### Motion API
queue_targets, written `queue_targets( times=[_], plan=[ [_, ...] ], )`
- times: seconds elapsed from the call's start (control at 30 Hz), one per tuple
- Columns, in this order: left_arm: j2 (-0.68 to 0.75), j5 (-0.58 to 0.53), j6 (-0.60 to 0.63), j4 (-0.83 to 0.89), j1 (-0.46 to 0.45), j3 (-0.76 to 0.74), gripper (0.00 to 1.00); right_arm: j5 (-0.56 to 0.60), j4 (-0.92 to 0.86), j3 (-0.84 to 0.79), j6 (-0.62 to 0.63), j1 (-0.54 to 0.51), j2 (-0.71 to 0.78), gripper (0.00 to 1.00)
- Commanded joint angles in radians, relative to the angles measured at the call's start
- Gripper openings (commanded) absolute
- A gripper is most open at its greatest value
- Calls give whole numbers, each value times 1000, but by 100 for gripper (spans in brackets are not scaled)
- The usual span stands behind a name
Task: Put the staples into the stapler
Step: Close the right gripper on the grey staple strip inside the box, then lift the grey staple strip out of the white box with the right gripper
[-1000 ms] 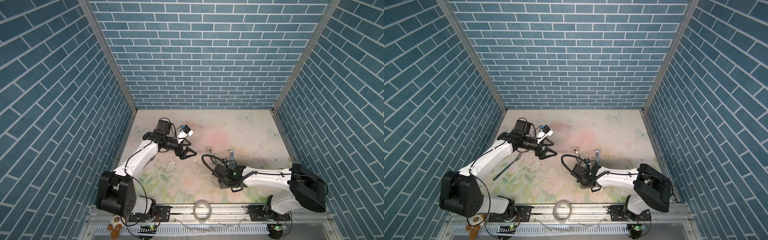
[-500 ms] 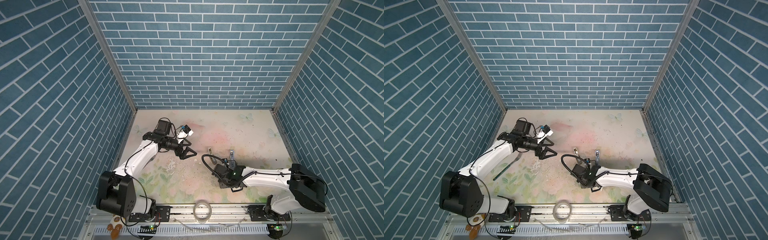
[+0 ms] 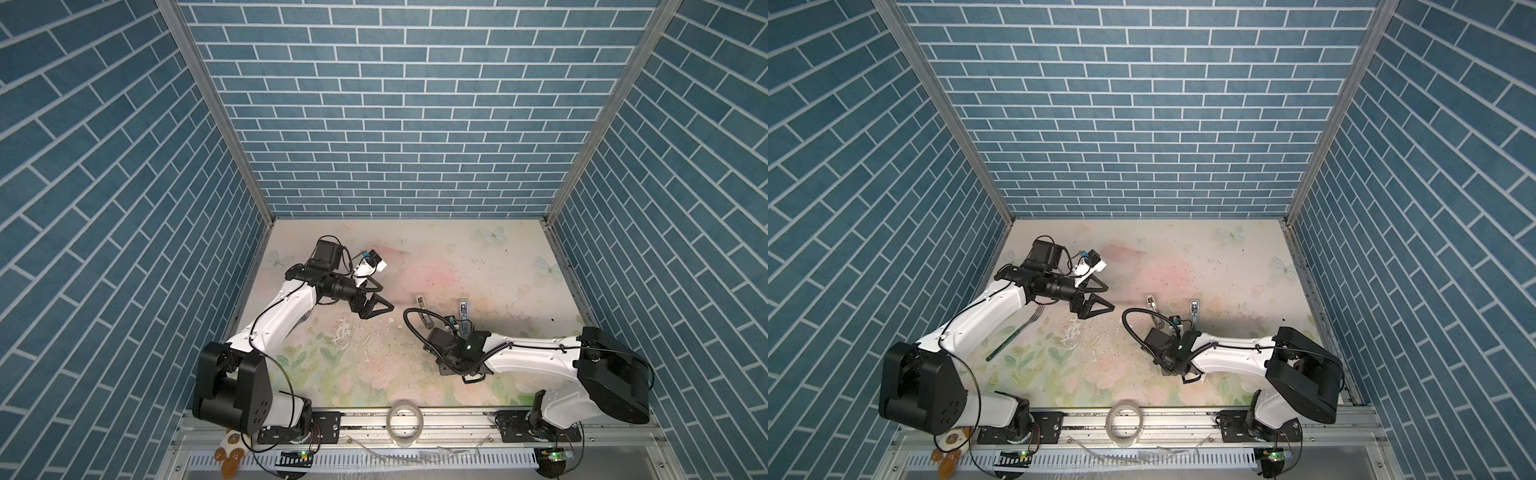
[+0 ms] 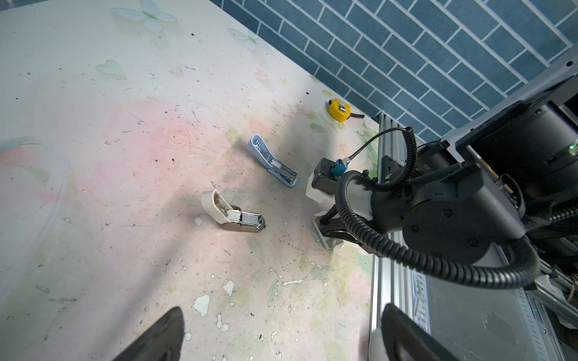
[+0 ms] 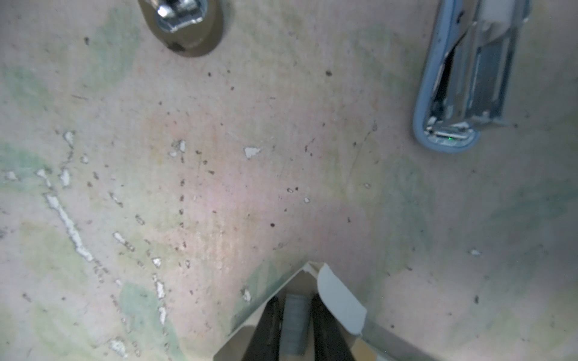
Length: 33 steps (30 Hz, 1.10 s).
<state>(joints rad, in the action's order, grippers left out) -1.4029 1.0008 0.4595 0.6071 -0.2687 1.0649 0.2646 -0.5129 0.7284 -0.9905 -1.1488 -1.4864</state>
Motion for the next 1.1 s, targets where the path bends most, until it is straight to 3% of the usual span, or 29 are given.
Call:
queue_targets(
  times=[0.0, 0.27, 0.67, 1.07],
  plan=[
    [-9, 22, -4, -3, -1, -14, 99, 31, -10, -4, -38, 7, -22, 20],
    [-10, 24, -4, -1, -1, -13, 99, 31, 5, -17, -71, 7, 1, 24],
    [-9, 30, -3, -3, -1, -15, 99, 39, 7, -23, -110, 8, 2, 20],
    [-10, 37, -4, -5, -1, -17, 99, 52, -20, -26, -142, 6, 53, 28]
  ],
)
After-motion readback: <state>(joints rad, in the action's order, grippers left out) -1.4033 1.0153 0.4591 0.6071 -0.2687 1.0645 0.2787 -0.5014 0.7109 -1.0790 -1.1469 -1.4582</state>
